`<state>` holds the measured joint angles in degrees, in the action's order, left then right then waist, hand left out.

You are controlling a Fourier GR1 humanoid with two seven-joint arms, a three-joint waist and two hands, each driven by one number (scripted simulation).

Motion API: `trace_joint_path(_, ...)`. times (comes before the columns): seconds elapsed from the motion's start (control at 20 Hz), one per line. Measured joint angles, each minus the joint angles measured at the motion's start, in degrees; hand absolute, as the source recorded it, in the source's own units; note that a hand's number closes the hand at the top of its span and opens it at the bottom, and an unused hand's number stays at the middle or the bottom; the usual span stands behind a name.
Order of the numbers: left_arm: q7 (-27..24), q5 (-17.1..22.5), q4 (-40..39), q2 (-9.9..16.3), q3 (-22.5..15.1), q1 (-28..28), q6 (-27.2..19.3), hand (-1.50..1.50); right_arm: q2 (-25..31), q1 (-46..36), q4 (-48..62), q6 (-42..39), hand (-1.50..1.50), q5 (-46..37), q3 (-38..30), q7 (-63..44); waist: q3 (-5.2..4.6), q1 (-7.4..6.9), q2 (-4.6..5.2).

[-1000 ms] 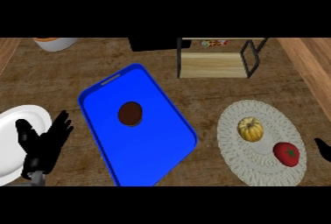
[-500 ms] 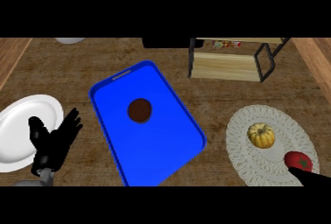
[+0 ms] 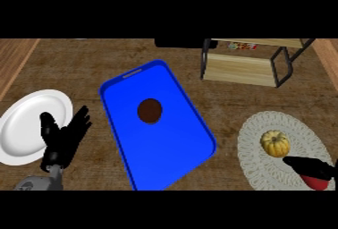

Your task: Pick the squash from the placemat and place it in the tiered shelf

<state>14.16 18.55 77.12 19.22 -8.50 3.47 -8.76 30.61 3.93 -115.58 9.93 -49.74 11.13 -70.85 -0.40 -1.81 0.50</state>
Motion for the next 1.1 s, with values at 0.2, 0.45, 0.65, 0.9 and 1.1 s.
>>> trace_joint_path(0.2,0.4,0.1,-0.1,-0.2,0.1,0.6,0.2,0.0,-4.3,-3.5,5.2,-3.4,-1.5,-4.6,-0.6,-0.7,0.07,-0.15,-0.05)
trace_joint_path(0.45,0.2,-0.1,-1.2,-0.4,0.3,1.3,0.4,0.0,-11.1,-9.0,12.9,-7.8,-1.5,-8.1,-2.9,-0.7,0.12,-0.26,0.01)
trace_joint_path(0.65,0.0,-0.2,-1.5,0.1,0.8,1.2,0.8,0.0,-16.7,-11.9,17.9,-11.0,-1.5,-12.2,-3.7,-0.6,0.17,0.0,-0.14)
trace_joint_path(0.9,-0.5,-0.2,-2.5,-0.4,1.2,1.1,0.8,0.0,-23.1,-15.2,23.1,-14.0,-1.5,-18.4,-6.8,-0.7,0.21,0.57,-0.26)
trace_joint_path(1.1,-1.3,-0.4,-2.4,-0.4,1.6,0.0,1.1,0.0,-26.7,-17.1,26.2,-15.7,-1.5,-23.9,-9.6,-0.7,0.27,0.82,-0.37)
